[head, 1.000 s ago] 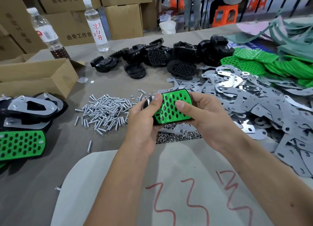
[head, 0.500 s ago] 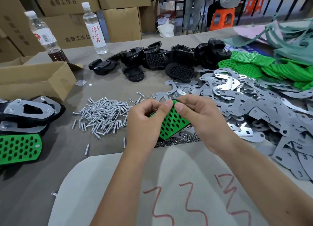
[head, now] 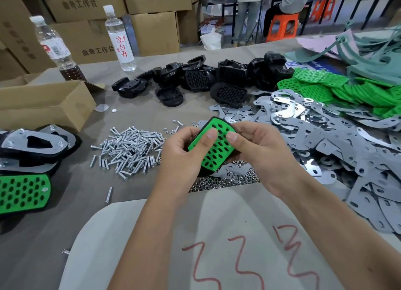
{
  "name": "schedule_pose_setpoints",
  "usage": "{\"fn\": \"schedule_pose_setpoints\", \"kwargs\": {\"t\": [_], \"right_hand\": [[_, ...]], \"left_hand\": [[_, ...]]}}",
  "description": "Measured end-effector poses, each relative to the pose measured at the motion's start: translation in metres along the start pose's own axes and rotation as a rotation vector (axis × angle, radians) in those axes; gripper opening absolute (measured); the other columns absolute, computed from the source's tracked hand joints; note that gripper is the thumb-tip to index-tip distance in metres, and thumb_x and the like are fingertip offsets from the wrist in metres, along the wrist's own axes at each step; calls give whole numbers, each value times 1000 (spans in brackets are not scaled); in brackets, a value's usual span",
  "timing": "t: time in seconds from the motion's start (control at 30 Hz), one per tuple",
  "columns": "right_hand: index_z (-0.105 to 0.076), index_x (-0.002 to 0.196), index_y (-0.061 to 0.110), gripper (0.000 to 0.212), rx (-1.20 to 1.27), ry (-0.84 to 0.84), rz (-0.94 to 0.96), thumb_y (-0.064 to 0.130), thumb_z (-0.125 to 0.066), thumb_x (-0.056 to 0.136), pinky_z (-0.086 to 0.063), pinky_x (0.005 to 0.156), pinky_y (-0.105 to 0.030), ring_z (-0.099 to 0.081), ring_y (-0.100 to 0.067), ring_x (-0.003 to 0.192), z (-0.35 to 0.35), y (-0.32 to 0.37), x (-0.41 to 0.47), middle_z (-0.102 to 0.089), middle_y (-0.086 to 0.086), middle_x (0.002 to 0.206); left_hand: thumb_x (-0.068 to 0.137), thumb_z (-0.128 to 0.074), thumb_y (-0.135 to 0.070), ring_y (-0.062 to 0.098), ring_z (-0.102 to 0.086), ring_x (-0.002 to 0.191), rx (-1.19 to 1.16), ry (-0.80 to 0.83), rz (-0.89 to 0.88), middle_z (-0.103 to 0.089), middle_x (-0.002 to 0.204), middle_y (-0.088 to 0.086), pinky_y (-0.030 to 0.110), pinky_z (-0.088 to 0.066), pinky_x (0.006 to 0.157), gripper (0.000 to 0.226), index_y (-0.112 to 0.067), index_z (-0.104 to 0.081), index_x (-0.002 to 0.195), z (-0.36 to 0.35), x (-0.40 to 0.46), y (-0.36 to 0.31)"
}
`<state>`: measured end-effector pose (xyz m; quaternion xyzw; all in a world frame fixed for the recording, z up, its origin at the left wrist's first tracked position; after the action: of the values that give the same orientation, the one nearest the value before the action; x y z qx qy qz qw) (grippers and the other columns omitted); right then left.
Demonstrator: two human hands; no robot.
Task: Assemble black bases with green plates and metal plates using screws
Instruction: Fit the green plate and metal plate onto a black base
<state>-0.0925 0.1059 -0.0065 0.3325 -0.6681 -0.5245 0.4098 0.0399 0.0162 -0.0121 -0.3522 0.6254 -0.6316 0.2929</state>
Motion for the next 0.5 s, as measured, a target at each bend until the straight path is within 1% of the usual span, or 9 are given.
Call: {"fn": "schedule_pose_setpoints", "kwargs": {"t": [0.03, 0.1, 0.13, 0.17, 0.27, 0.33, 0.4, 0.47, 0.5], "right_hand": [[-75, 109, 8, 14, -15, -24, 11, 11, -65, 100, -60, 73, -48, -71, -42, 83, 3, 1, 1, -77, -19, 98], [-75, 102, 11, 11, -37, -35, 32, 9, -64, 100, -56, 64, -30, -71, -24, 75, 6, 3, 1, -78, -12, 92], [-76, 101, 12, 10, -27, -25, 30, 12, -66, 99, -53, 61, -24, -69, -18, 73, 6, 4, 0, -78, -10, 90], [-76, 99, 12, 11, -3, -9, 20, 17, -67, 96, -50, 59, -22, -67, -16, 72, 6, 4, 0, -78, -9, 89], [-76, 100, 11, 18, 76, 71, -22, 23, -65, 94, -47, 58, -20, -62, -15, 71, 4, 4, -2, -75, -7, 89], [-75, 100, 8, 20, 117, 119, -55, 23, -63, 95, -47, 58, -19, -62, -14, 69, 2, 3, -3, -74, -7, 89], [-73, 98, 6, 21, 154, 114, -90, 23, -62, 95, -47, 56, -19, -62, -15, 68, 1, 2, -2, -73, -9, 88], [-70, 99, 3, 20, 184, 59, -121, 22, -65, 95, -47, 56, -21, -61, -17, 70, 3, -1, -1, -72, -13, 89], [-68, 101, 2, 21, 207, 25, -130, 22, -64, 96, -48, 58, -22, -61, -19, 73, 4, -3, 0, -71, -15, 92]], "left_hand": [[76, -82, -38, 25, -75, 83, 17, 76, 30, -78, 92, 5, 42, -62, 71, 23, -25, -75, 94, -4, -1, 3], [70, -86, -19, 37, -75, 96, -1, 191, 55, -78, 102, 12, 50, -62, 84, 34, -22, -75, 102, -7, -2, 5], [69, -86, -12, 40, -74, 96, -36, 223, 68, -78, 105, 15, 52, -62, 86, 39, -18, -75, 105, -7, -3, 5], [68, -86, -7, 39, -75, 93, -74, 244, 81, -77, 105, 17, 52, -63, 86, 40, -14, -74, 106, -6, -3, 4], [70, -83, -1, 33, -74, 83, -166, 292, 97, -77, 101, 19, 50, -65, 78, 38, -9, -74, 106, -6, -6, 0], [71, -81, 2, 33, -74, 82, -221, 312, 114, -76, 101, 21, 45, -65, 73, 38, -4, -73, 108, -7, -8, 0], [72, -83, 3, 33, -74, 82, -247, 306, 137, -76, 103, 22, 41, -64, 71, 38, -3, -73, 108, -7, -11, 0], [70, -87, -2, 33, -76, 83, -268, 242, 173, -77, 105, 21, 39, -64, 69, 40, -3, -73, 108, -9, -10, 1], [69, -85, -7, 33, -77, 82, -292, 175, 192, -77, 104, 20, 37, -64, 66, 42, -1, -71, 108, -7, -8, 2]]}}
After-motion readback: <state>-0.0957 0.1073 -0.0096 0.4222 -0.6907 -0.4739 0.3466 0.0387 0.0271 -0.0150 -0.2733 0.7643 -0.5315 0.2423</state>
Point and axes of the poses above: each hand's wrist, its own x-axis towards the middle knuckle, its own z-axis out of the back of the hand, y = z × x, the point moved 8 cm from there along x, towards the middle knuckle
